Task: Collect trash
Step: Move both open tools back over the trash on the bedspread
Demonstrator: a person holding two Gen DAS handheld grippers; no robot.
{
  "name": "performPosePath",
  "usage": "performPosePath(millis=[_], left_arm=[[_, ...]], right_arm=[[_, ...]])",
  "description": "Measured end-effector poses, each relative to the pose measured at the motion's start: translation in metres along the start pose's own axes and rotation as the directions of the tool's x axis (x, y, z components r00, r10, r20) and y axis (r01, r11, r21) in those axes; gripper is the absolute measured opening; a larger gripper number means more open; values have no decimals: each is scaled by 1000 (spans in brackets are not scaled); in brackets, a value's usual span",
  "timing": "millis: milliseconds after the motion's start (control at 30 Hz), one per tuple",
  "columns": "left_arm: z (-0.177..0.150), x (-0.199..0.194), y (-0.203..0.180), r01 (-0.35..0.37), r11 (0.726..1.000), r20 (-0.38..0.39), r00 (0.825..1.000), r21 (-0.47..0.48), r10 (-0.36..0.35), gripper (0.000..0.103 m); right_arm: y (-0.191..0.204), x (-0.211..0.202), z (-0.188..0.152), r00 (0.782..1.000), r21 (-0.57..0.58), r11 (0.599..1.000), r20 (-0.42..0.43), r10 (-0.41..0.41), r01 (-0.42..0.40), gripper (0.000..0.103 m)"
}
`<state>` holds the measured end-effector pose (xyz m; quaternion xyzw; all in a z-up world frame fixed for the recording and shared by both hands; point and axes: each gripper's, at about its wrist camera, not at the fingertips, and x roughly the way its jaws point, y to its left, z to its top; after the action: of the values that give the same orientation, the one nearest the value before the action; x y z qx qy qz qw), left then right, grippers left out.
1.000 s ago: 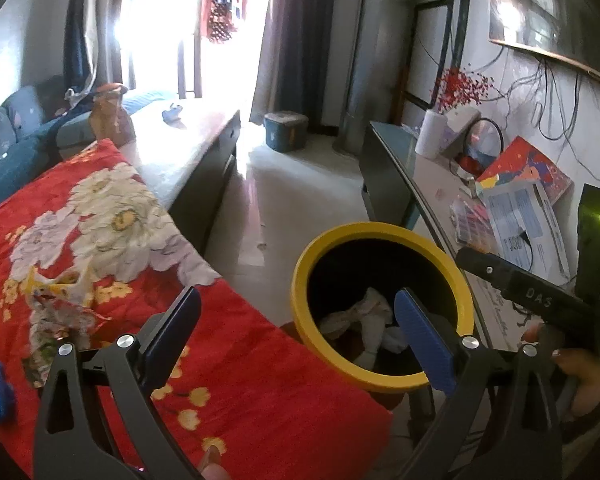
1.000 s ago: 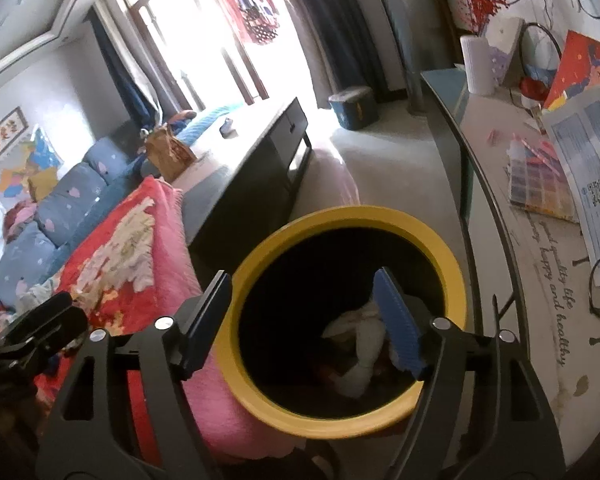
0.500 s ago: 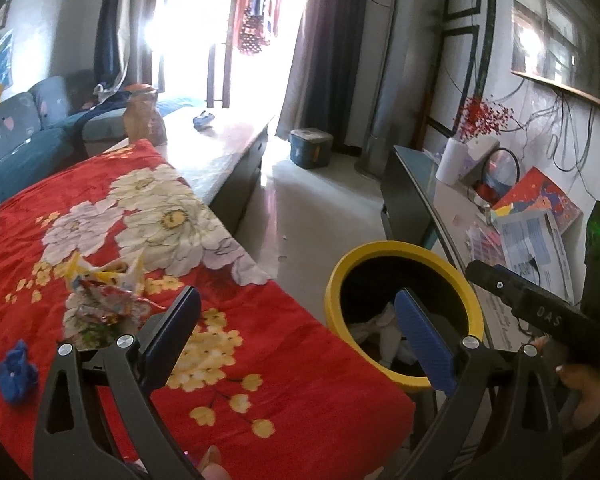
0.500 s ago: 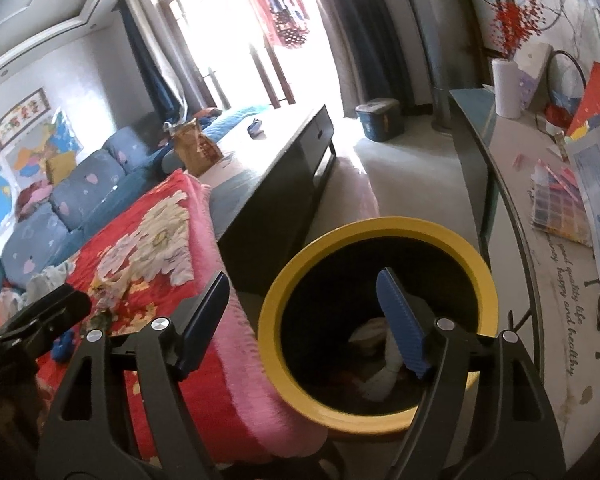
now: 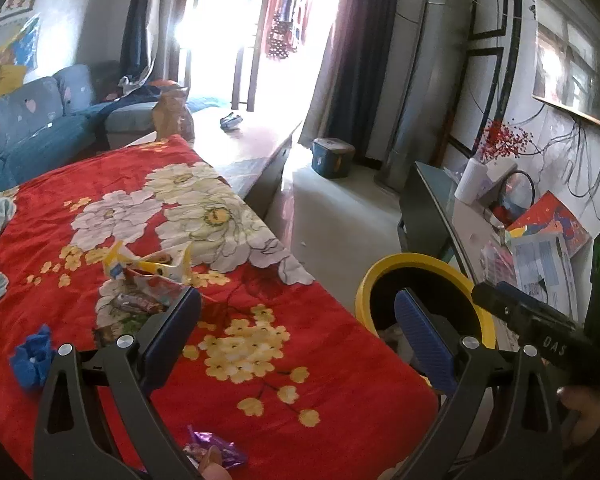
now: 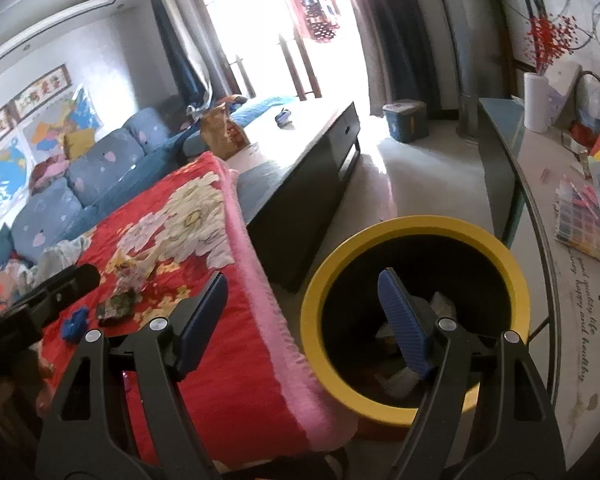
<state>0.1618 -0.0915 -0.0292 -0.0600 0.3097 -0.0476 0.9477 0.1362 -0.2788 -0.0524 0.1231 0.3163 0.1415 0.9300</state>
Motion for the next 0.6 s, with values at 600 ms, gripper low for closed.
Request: performPosePath(millis=[600], left_arm=[[-3, -16, 58, -66, 992, 10, 998, -104, 67, 95]], right_arm=[[52, 4, -13, 996, -109, 991, -52, 77, -83, 69]])
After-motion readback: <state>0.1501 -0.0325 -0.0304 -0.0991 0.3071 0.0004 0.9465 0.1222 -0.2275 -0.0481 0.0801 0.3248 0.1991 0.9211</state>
